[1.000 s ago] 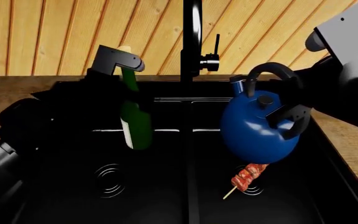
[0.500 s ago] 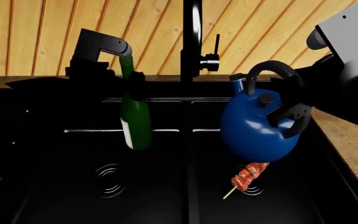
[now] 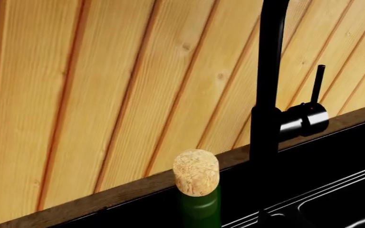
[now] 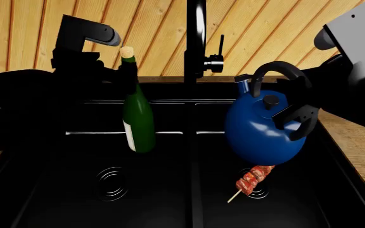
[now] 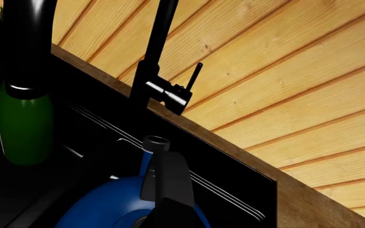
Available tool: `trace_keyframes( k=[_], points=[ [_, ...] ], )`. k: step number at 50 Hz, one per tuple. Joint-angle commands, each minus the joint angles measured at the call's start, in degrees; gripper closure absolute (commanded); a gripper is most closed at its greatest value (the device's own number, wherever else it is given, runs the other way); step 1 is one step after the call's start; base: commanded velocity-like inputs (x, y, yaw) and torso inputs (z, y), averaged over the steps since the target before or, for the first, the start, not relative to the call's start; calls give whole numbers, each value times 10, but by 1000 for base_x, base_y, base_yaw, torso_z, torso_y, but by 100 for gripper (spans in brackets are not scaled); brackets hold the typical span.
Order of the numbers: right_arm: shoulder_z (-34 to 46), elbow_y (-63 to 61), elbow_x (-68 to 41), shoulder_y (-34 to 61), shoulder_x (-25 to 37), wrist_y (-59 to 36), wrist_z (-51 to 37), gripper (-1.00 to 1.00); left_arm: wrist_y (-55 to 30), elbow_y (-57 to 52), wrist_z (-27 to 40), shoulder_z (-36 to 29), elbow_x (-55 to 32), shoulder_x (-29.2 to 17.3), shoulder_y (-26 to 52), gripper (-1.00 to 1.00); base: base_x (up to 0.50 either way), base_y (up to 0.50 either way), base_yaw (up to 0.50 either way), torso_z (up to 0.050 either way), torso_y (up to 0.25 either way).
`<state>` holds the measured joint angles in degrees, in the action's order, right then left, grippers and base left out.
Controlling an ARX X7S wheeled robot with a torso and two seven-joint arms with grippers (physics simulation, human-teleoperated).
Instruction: Pick the kettle non electric and bottle and place them in the sink. Then turn on the water.
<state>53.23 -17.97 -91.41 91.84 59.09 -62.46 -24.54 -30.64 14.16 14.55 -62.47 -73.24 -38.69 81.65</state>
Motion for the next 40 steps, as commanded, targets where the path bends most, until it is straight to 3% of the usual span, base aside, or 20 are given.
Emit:
trace_keyframes(
  k=[1, 24, 40],
  points=[
    [-15, 0, 22, 17, 3, -4, -5, 100, -13, -56, 12, 18, -26, -42, 9, -100, 0, 0, 0, 0, 0],
    [-16, 1, 25, 20, 6, -5, -4, 100, -19, -208, 47, 68, -109, -172, 1, -100, 0, 0, 0, 0, 1],
    [-18, 0, 19, 28, 7, -13, -6, 100, -4, -186, 91, 87, -96, -213, 1, -100, 0, 0, 0, 0, 1]
  ],
)
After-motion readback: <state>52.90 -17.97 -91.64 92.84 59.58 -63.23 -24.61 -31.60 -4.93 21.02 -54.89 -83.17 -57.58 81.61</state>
